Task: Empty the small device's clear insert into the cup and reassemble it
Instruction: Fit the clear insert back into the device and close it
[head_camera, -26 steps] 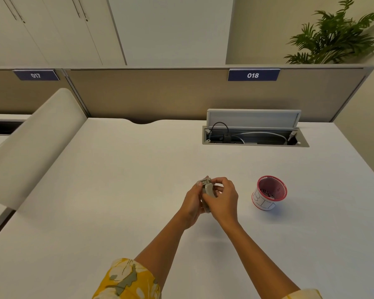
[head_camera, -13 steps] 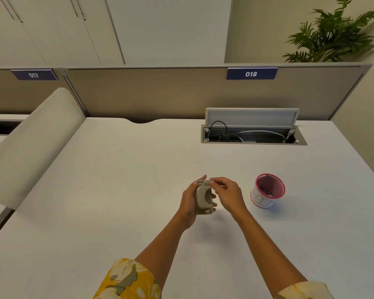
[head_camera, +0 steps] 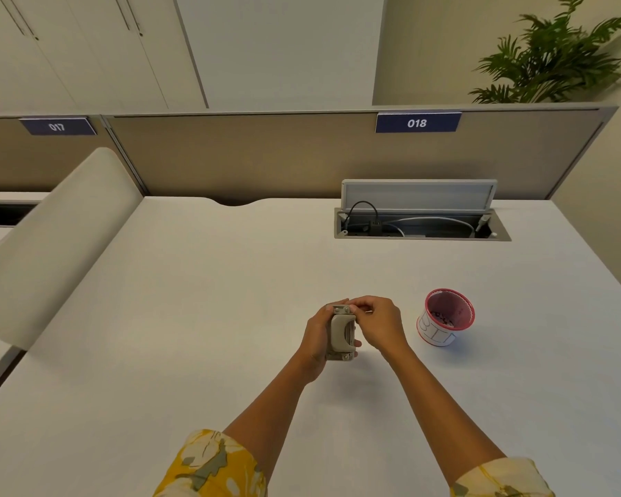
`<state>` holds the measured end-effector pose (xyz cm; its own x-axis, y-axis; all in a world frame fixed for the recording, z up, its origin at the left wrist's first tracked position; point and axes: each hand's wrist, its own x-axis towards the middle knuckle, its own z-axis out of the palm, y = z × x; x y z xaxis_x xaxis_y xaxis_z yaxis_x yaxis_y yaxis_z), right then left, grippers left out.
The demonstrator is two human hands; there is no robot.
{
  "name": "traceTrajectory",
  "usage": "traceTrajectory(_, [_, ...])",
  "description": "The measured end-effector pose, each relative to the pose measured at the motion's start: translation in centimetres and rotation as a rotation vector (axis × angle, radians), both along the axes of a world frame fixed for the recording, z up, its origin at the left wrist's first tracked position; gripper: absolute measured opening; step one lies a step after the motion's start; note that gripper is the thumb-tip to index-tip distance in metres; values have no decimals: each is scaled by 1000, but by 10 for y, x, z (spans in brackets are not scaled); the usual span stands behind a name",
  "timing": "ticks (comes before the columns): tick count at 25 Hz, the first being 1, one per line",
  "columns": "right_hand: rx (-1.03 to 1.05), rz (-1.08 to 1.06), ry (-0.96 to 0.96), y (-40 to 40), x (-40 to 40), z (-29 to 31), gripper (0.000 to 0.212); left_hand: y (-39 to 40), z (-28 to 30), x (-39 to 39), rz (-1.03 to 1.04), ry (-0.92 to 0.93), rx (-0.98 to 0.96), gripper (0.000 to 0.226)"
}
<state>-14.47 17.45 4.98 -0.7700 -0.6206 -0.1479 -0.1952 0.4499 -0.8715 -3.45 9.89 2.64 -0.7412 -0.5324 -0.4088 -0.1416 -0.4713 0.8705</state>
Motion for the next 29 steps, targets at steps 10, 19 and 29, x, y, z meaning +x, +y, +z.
traceTrajectory(10, [-115,-81,-243,10,11,-5,18,-12,7,-7,323,74,282,38])
traceTrajectory(19, [-172,44,-403,14,19,-11,19,-15,6,-10,422,114,377,45])
traceTrajectory(29, [5,-33,-103,10,14,-13,14,-14,6,-10,348,4,283,32])
